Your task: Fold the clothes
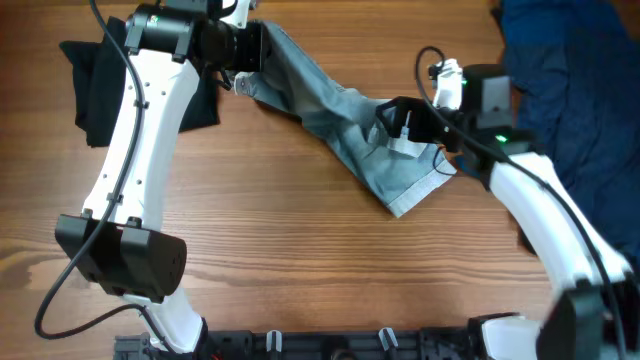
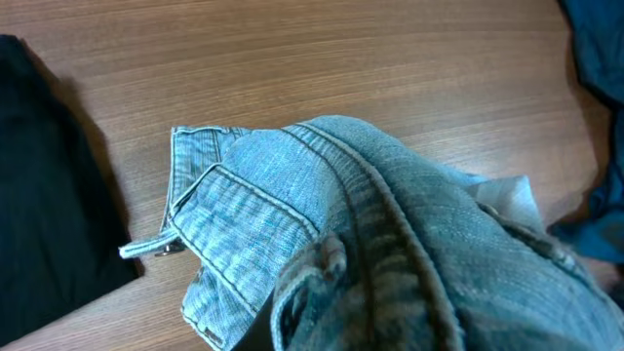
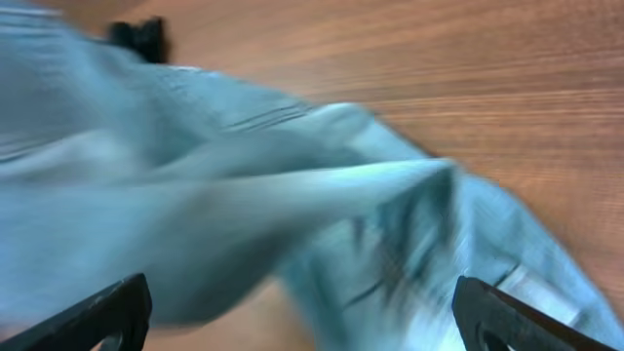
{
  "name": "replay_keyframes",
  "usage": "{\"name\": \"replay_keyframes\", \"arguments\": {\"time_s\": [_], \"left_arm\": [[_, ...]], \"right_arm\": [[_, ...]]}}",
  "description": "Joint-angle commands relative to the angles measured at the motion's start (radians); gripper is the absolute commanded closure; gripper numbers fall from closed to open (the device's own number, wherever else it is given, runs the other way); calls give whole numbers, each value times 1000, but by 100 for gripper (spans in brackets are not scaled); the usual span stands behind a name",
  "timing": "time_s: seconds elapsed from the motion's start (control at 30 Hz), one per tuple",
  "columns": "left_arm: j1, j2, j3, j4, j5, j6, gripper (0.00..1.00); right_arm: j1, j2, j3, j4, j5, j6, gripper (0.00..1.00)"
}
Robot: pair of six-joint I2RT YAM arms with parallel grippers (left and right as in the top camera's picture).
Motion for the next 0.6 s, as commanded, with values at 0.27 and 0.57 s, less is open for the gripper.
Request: {"name": "replay_keyframes", "arguments": {"time_s": [0.27,0.57], "left_arm": [[-1,-2,10,31,9,-11,96],[-1,-2,10,31,10,-11,96]], "right_arm": [[213,-27,-155,-103,237,653,0],[215,80,-381,392,353,838,12]]}}
